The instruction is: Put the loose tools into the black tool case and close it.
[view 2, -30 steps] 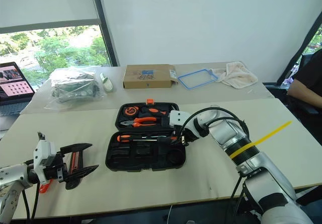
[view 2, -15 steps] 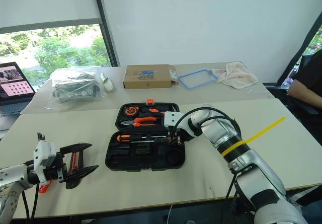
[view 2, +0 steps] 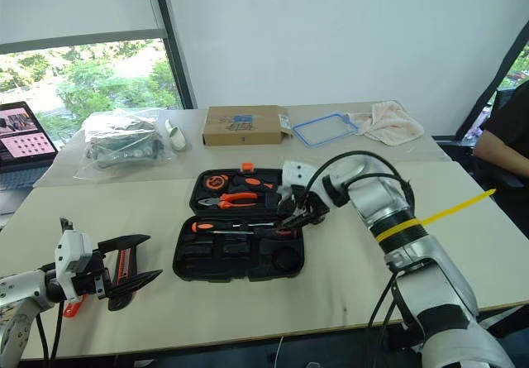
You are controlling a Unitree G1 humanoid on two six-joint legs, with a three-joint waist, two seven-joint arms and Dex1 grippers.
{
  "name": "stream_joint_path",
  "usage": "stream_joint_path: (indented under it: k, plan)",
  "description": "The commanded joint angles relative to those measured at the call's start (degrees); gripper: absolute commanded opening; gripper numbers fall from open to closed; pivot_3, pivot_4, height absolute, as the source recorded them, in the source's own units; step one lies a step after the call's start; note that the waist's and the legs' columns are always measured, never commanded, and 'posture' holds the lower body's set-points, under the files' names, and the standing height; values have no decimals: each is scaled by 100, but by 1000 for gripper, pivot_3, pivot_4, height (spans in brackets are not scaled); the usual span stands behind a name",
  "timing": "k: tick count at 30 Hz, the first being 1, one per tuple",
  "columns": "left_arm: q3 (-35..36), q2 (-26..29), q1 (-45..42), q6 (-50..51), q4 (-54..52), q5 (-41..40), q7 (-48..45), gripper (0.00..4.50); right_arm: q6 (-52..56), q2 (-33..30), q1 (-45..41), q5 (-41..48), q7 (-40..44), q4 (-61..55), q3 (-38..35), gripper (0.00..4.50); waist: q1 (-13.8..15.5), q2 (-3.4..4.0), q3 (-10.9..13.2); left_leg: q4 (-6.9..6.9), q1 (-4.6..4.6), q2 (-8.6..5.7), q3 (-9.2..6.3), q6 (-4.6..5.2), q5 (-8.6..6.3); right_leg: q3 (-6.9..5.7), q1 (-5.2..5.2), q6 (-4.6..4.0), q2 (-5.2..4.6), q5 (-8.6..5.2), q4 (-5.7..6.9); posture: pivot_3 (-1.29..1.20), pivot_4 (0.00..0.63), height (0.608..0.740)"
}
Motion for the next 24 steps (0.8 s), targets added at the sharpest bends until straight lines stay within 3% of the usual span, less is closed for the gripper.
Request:
stream_joint_path:
  k: [1,4,6,20,24]
  plan:
    - [114,35,16,-25,-98,-27,41,4500,-200,236,78,3,-221,66,-48,1523,-10,0,0,0,0,1,0,0,0,0,0,-1,0,1,2,0,150,740]
    - [107,43,9,-17,-95,-23,43,4500,-336,523,164,-134,-519,245,28,435,-43,0,0,0,-1,1,1,0,0,1,-3,-2,0,1,5,0,150,740]
    - [107,49,8,-17,-94,-16,47,4500,-420,640,221,-242,-628,349,99,72,-54,1,0,0,-1,1,1,0,0,0,-3,-2,0,2,12,0,150,740]
    - [262,88,272,-23,-232,9,253,4500,-443,1130,511,-635,-748,730,495,72,-128,2,1,0,5,2,0,-2,0,-3,0,-5,6,3,11,0,150,740]
    - [311,85,336,-17,-236,22,326,4500,-668,1222,507,-816,-897,989,525,72,-132,2,0,-12,47,7,6,-7,-3,-1,22,-10,11,5,6,0,150,740]
